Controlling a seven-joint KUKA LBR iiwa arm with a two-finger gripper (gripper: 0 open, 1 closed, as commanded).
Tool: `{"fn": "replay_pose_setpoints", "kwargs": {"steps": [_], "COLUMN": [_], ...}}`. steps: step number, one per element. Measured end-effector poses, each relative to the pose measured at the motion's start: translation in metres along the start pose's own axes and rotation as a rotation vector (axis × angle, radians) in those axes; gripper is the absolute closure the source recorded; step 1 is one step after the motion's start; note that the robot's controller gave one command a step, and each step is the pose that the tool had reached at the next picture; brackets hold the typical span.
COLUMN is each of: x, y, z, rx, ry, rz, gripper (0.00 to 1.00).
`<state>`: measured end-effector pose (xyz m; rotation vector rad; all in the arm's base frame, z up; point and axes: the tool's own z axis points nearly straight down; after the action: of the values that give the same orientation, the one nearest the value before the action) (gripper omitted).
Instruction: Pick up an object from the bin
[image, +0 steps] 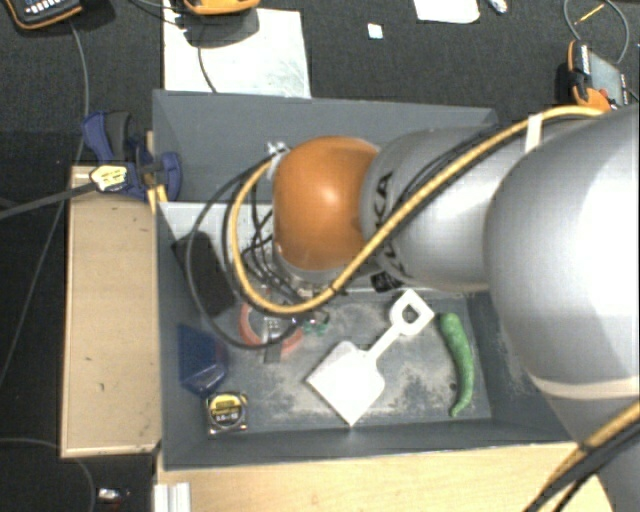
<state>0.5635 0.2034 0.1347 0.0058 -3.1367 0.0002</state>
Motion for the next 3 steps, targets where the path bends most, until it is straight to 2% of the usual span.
{"fn": "replay_pose_setpoints", "kwargs": {"steps": [1, 2, 3], "x": [-0.002, -0.003, -0.014], "y": [-0.001, -0.01, -0.003], "z": [-0.005, 0.064, 0.063], "rx": [-0.002, -0.003, -0.003], "ry": [-0.007, -0.005, -0.009], "rz": [0.007, 0.255, 0.198], "gripper": [0.0, 0.0, 0.0]}}
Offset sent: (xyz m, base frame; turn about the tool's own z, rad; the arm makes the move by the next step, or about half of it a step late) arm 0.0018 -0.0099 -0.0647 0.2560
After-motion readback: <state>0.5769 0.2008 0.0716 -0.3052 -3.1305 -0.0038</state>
